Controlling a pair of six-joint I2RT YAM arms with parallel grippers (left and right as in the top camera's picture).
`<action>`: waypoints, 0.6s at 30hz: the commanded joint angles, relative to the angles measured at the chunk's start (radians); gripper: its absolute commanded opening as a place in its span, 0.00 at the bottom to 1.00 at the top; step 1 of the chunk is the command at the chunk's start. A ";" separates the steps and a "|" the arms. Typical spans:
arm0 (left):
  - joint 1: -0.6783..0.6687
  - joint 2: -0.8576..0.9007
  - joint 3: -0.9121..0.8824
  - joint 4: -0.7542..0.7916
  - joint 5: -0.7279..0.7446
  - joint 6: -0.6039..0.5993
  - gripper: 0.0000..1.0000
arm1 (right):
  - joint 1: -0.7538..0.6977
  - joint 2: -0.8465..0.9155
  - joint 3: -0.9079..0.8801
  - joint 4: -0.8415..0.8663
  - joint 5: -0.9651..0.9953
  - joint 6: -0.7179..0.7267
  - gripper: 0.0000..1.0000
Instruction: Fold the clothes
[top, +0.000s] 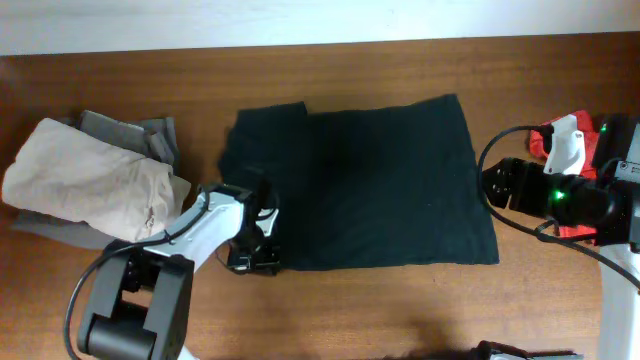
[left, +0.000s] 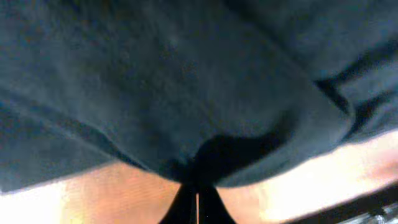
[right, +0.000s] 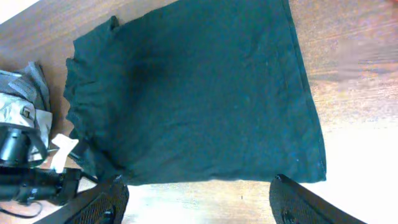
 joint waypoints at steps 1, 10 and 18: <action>-0.004 -0.012 0.110 -0.050 0.003 0.021 0.01 | -0.005 -0.002 -0.005 0.000 0.009 -0.014 0.78; -0.004 -0.028 0.208 -0.044 -0.012 0.032 0.00 | -0.005 -0.002 -0.004 0.000 0.009 -0.014 0.78; -0.004 -0.027 0.208 0.040 -0.065 0.032 0.01 | -0.005 -0.002 -0.005 0.000 0.009 -0.014 0.78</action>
